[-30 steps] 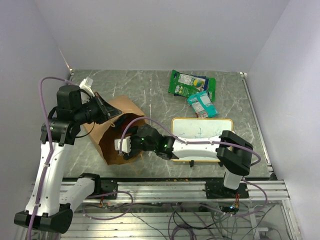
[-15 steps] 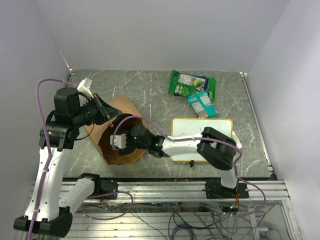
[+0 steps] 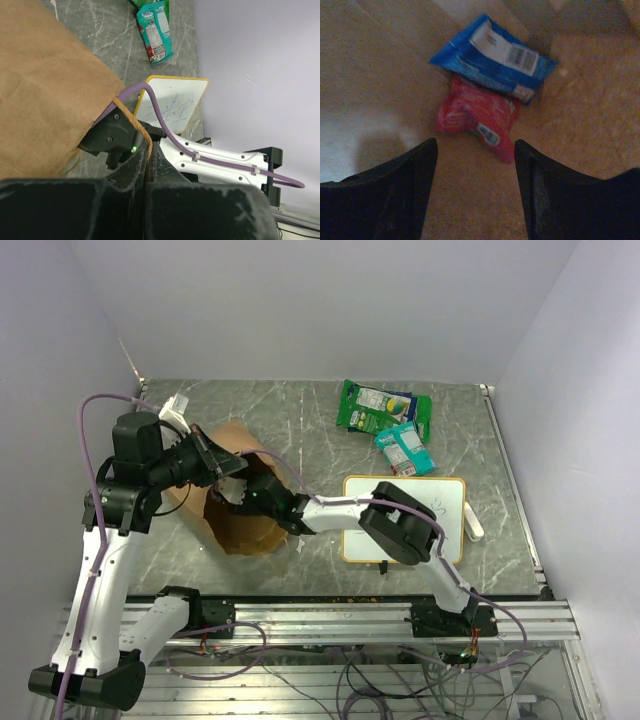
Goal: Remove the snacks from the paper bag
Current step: Take out the snack from the paper bag.
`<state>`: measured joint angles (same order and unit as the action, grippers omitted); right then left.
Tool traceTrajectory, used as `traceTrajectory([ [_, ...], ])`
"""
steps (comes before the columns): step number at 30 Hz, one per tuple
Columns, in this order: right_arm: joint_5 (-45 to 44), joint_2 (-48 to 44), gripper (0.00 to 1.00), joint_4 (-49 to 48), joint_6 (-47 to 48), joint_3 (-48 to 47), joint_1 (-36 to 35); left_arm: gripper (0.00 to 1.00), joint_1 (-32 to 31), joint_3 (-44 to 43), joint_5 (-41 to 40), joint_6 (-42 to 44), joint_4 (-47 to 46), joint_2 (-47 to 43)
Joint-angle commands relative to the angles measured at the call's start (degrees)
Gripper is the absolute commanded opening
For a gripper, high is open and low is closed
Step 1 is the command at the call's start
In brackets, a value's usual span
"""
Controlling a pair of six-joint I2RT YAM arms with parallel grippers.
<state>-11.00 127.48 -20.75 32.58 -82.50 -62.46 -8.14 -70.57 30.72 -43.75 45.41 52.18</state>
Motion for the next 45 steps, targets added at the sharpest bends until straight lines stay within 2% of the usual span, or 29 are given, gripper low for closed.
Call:
traceTrajectory([
  [1, -1.91, 2.50, 0.63, 0.68, -6.35, -1.61, 1.44, 0.07, -0.21, -0.42, 1.43, -0.36, -1.29, -1.43],
  [9, 4.40, 1.86, 0.63, -0.09, -1.85, -2.44, 1.32, 0.07, -0.21, 1.47, 2.02, -1.54, -1.80, -2.53],
  [13, 8.87, 0.92, 0.72, -1.70, -1.54, -1.89, 0.69, 0.07, -0.21, 1.13, 2.50, -0.95, -0.57, -1.64],
  [16, 4.01, 2.82, 0.77, -2.06, -2.68, -4.46, -0.14, 0.07, -0.21, 0.91, 3.56, -0.84, -0.29, -0.94],
  [20, 0.09, 5.89, 0.79, -0.27, -5.42, -9.27, -0.19, 0.07, -0.21, 0.78, 4.29, -0.52, 0.60, -0.76],
  [24, -0.97, 7.28, 0.79, 1.37, -7.55, -12.62, -0.40, 0.07, -0.21, 1.12, 5.43, -0.45, 0.63, -0.67],
  [29, -6.41, 10.56, 0.78, 5.39, -9.39, -15.88, -0.18, 0.07, -0.21, -0.65, 4.69, 0.68, 2.78, -0.46],
  [33, -5.85, 10.69, 0.69, 5.92, -10.79, -14.43, 0.18, 0.07, -0.21, -2.07, 3.62, 1.61, 5.02, -0.62],
  [36, -5.24, 11.82, 0.54, 7.25, -10.37, -15.77, 0.28, 0.07, -0.21, -2.21, 3.34, 1.60, 5.52, -0.98],
  [39, -5.12, 12.56, 0.44, 8.51, -9.32, -17.64, 0.30, 0.07, -0.21, -2.77, 3.02, 2.20, 6.82, -1.08],
  [45, -2.47, 9.87, 0.19, 9.33, -8.55, -16.77, 0.28, 0.07, -0.21, -4.62, 1.21, 3.51, 9.25, -1.02],
])
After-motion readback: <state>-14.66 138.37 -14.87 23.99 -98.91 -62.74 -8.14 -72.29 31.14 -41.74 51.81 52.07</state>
